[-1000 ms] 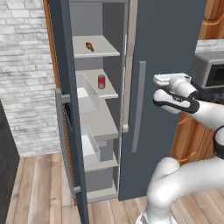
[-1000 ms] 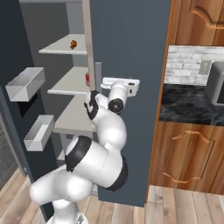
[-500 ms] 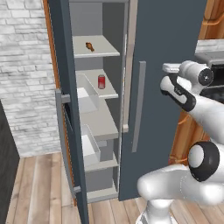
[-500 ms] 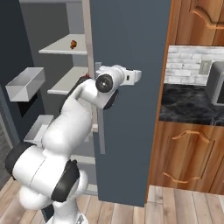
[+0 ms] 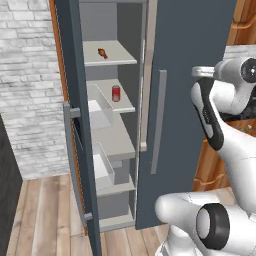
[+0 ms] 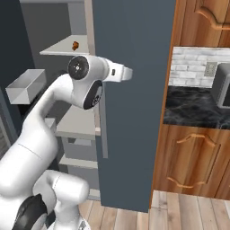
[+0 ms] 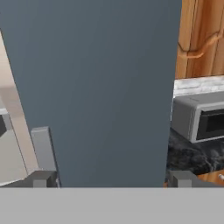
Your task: There's a chicken drumstick in the fridge that needs to be moved to the freezer for freezing. Pick up the chicken drumstick from the fridge, place it on any shelf in the freezer, and close the fridge and freezer doors when done.
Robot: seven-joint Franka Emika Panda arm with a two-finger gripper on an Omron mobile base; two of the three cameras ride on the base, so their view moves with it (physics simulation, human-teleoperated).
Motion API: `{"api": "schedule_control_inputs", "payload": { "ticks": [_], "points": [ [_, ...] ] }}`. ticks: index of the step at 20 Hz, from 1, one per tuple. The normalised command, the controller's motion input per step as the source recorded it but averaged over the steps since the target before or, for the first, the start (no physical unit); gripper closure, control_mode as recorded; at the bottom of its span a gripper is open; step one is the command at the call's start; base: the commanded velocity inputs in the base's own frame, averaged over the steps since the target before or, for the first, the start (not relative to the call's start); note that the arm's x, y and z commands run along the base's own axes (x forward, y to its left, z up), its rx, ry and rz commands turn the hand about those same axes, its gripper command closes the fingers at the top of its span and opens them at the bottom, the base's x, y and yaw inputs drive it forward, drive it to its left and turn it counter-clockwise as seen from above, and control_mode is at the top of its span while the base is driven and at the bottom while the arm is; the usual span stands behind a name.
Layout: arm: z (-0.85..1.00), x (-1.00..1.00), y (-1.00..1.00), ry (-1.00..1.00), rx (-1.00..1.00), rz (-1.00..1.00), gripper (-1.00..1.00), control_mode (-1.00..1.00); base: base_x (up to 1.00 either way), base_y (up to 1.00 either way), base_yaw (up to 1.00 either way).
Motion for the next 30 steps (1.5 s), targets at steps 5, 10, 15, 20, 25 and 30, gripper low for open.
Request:
{"api": "schedule_control_inputs", "payload": {
  "ticks": [5, 10, 15, 20, 25, 30],
  "points": [
    [0.00, -1.00, 0.52, 0.02, 0.04, 0.00, -1.00, -1.00, 0.00, 0.00, 0.00],
    [0.00, -1.00, 0.97, 0.02, 0.00, 0.00, -1.00, -1.00, 0.00, 0.00, 0.00],
    [0.00, -1.00, 0.99, 0.05, 0.00, 0.00, -1.00, -1.00, 0.00, 0.00, 0.00],
    [0.01, -0.99, 0.98, 0.03, 0.00, 0.01, -1.00, -1.00, 0.00, 0.00, 0.00],
    [0.00, -0.54, 1.00, 0.00, 0.00, 0.01, -1.00, -1.00, 0.00, 0.00, 0.00],
    [-0.07, -0.05, 1.00, -0.09, 0.00, 0.00, -1.00, -1.00, 0.00, 0.00, 0.00]
  ]
}}
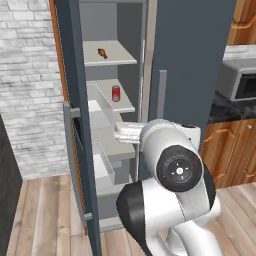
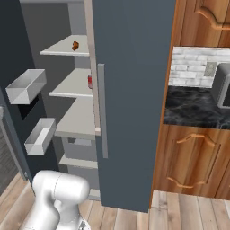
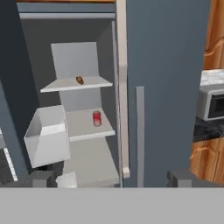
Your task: There's a chicken drumstick in the fridge that needs to be moved to the freezer for freezing. Pick up the chicken drumstick from the fridge, place it on any shelf in the freezer, and close the fridge and freezer doors when done.
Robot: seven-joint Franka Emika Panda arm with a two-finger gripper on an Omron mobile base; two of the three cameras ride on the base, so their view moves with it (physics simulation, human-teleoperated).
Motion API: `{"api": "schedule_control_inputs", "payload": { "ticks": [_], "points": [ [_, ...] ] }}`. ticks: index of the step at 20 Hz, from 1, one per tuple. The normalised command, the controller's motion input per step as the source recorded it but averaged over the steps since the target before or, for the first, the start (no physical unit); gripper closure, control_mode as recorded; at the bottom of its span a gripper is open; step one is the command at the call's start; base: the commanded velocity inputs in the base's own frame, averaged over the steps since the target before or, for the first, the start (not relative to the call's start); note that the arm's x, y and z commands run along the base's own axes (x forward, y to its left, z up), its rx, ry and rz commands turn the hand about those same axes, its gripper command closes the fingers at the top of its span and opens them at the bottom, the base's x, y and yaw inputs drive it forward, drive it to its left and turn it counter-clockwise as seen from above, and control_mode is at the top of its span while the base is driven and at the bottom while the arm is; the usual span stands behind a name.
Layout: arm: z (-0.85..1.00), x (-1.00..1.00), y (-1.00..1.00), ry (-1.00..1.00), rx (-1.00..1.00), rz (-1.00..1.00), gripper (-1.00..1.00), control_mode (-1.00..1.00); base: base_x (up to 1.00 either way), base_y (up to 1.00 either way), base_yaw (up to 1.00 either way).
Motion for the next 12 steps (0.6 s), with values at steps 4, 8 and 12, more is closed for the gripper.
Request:
{"api": "schedule_control_inputs", "payload": {
  "ticks": [4, 8, 12],
  "points": [
    [-0.27, 0.17, 1.00, -0.10, -0.01, 0.00, -1.00, -1.00, 0.00, 0.00, 0.00],
    [-0.40, 0.25, 1.00, -0.20, -0.05, -0.04, -1.00, -1.00, 0.00, 0.00, 0.00],
    [-0.30, 0.21, 1.00, -0.17, -0.03, -0.09, -1.00, -1.00, 0.00, 0.00, 0.00]
  ]
}}
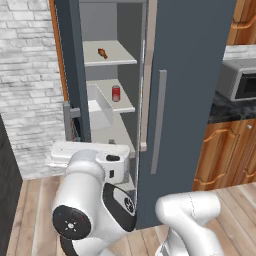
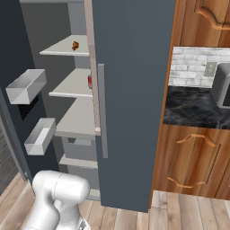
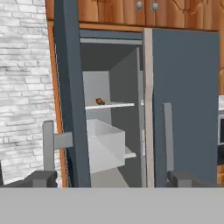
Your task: There's a chicken drumstick in the fridge that needs to be moved to the freezer for freezing. Pick up the chicken drumstick from the fridge, place it on any shelf in the freezer, and close the fridge and freezer doors when done.
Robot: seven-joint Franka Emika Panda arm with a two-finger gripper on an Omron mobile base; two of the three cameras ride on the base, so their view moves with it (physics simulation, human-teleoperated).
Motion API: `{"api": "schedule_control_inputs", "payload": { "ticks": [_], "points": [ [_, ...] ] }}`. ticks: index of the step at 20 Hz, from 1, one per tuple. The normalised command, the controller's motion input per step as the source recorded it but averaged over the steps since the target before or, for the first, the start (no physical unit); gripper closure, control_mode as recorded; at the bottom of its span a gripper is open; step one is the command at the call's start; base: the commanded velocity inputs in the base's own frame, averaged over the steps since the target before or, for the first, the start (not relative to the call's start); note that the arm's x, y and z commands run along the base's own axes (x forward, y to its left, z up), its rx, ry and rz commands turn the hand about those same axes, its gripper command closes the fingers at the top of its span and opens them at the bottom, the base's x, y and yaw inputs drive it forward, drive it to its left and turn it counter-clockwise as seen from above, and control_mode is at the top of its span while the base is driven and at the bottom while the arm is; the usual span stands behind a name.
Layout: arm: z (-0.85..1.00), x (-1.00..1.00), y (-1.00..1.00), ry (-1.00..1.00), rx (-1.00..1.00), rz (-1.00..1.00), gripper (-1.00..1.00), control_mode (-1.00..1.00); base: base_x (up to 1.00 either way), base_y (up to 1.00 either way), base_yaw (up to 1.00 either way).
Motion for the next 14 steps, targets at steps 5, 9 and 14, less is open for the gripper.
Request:
{"api": "schedule_control_inputs", "payload": {
  "ticks": [5, 9, 14],
  "points": [
    [-0.34, 0.40, 0.96, -0.09, -0.02, -0.10, -1.00, -1.00, 0.00, 0.00, 0.00],
    [-0.46, 0.66, 0.84, 0.00, -0.01, -0.11, -1.00, -1.00, 0.00, 0.00, 0.00],
    [-0.54, 0.57, 0.69, 0.00, -0.01, -0.07, -1.00, -1.00, 0.00, 0.00, 0.00]
  ]
}}
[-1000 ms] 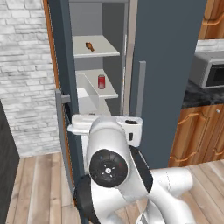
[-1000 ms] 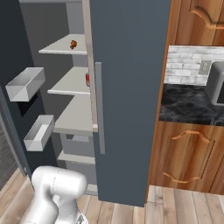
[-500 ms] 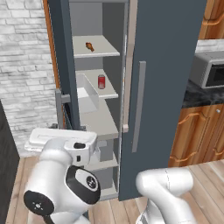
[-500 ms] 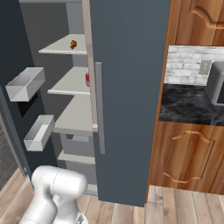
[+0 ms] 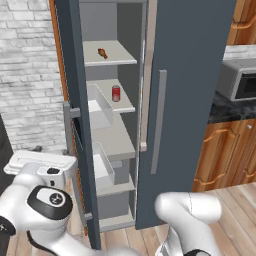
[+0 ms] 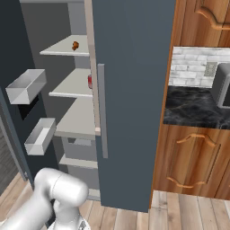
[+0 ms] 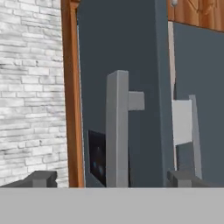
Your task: There's a chicken drumstick in the fridge that needs to be moved to the freezer for freezing. Pick up the chicken drumstick from the fridge, place it on any shelf in the freezer, and close the fridge and freezer doors when done.
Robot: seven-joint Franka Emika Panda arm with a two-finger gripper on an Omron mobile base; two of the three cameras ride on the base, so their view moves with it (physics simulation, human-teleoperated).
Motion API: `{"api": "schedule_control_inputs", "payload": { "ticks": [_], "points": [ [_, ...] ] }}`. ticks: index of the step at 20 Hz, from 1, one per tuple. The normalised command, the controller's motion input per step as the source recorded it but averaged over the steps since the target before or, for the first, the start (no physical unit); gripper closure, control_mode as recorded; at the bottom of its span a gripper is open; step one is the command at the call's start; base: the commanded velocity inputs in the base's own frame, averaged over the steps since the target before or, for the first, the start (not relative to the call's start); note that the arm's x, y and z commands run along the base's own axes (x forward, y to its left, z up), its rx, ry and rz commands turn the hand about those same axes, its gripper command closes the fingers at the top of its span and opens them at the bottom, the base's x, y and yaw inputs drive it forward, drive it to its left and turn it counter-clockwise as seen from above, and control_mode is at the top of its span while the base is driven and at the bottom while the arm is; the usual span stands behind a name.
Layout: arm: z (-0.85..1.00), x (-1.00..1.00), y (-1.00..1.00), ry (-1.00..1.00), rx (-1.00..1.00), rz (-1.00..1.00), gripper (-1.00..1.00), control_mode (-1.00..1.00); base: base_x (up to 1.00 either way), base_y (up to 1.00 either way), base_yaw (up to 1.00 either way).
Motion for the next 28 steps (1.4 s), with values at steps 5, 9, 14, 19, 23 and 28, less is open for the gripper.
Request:
{"api": "schedule_control_inputs", "payload": {
  "ticks": [5, 9, 14, 19, 23, 28],
  "points": [
    [-0.45, 0.61, 0.07, 0.00, 0.00, -0.05, -1.00, -1.00, 0.00, 0.00, 0.00],
    [-0.44, 0.67, 0.00, 0.00, 0.00, -0.06, -1.00, -1.00, 0.00, 0.00, 0.00],
    [-0.27, 0.50, -0.04, 0.00, 0.00, -0.06, -1.00, -1.00, 0.00, 0.00, 0.00],
    [-0.27, 0.52, -0.07, 0.00, 0.00, -0.05, -1.00, -1.00, 0.00, 0.00, 0.00],
    [-0.26, 0.47, -0.15, 0.00, 0.00, -0.05, -1.00, -1.00, 0.00, 0.00, 0.00],
    [-0.08, 0.09, -0.65, 0.00, 0.00, -0.06, -1.00, -1.00, 0.00, 0.00, 0.00]
  ]
}}
